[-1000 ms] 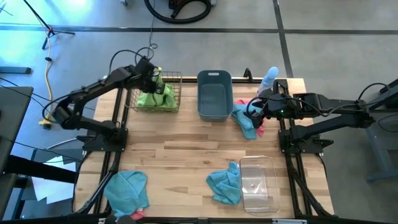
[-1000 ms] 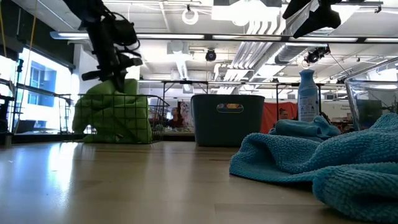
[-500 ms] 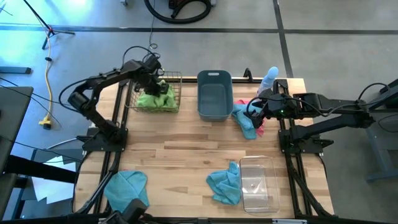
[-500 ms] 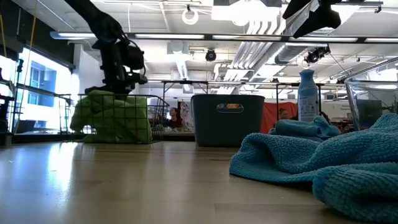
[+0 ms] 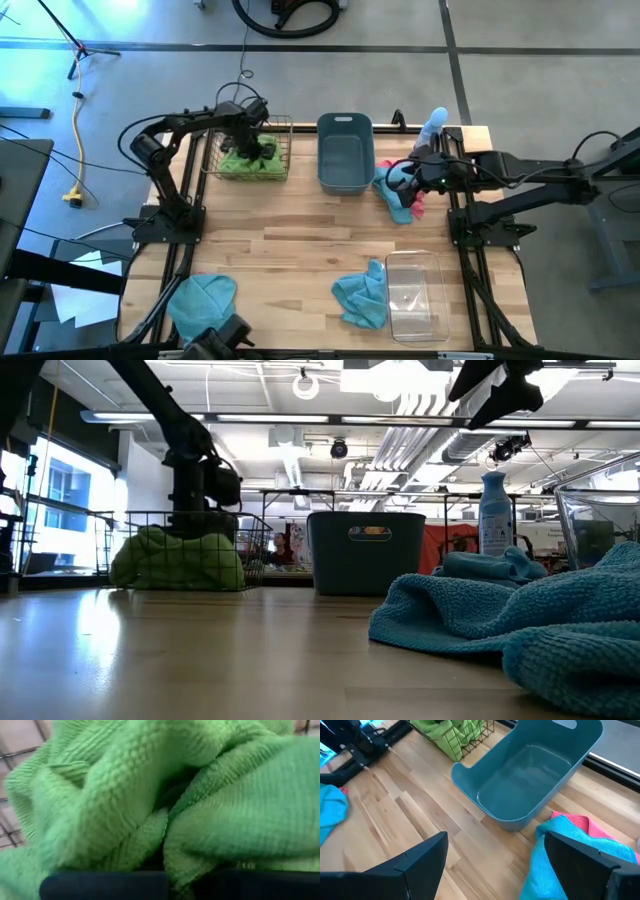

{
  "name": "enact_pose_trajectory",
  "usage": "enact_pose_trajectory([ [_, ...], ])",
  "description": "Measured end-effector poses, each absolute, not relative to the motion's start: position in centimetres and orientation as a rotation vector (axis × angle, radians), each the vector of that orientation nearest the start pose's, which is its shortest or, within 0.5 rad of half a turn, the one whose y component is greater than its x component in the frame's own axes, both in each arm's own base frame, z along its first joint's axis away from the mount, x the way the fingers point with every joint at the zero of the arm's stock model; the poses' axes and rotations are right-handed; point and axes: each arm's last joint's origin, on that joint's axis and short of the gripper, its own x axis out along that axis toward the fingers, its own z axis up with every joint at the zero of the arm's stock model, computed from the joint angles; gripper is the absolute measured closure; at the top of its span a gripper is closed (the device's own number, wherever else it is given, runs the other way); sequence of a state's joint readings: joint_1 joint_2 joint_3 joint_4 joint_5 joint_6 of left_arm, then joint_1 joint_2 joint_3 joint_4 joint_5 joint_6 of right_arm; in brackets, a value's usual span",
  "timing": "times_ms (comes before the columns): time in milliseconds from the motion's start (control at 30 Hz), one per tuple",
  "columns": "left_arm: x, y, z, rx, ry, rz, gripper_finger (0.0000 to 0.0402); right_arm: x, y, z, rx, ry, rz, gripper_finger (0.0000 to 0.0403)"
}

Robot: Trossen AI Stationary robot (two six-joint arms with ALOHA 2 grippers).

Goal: Sort microfiber towel by color & place in baskets
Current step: Put the green towel into the wire basket

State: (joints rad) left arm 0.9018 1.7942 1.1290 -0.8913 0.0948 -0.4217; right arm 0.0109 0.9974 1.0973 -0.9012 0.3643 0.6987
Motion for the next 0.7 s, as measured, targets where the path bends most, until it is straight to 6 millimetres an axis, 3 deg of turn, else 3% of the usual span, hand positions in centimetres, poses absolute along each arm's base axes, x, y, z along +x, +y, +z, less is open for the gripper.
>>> enact_pose_trajectory([
  [267,19.7,24.1,16.0,-1.071,1.272,0.940,0.0352,18.6,-0.8,33.8,0.503,0.668,-0.572,0.0075],
  [700,18.7,24.1,18.7,-1.032,1.172,0.929,0.0199,18.6,-0.7,33.8,0.478,0.679,-0.554,0.0075],
])
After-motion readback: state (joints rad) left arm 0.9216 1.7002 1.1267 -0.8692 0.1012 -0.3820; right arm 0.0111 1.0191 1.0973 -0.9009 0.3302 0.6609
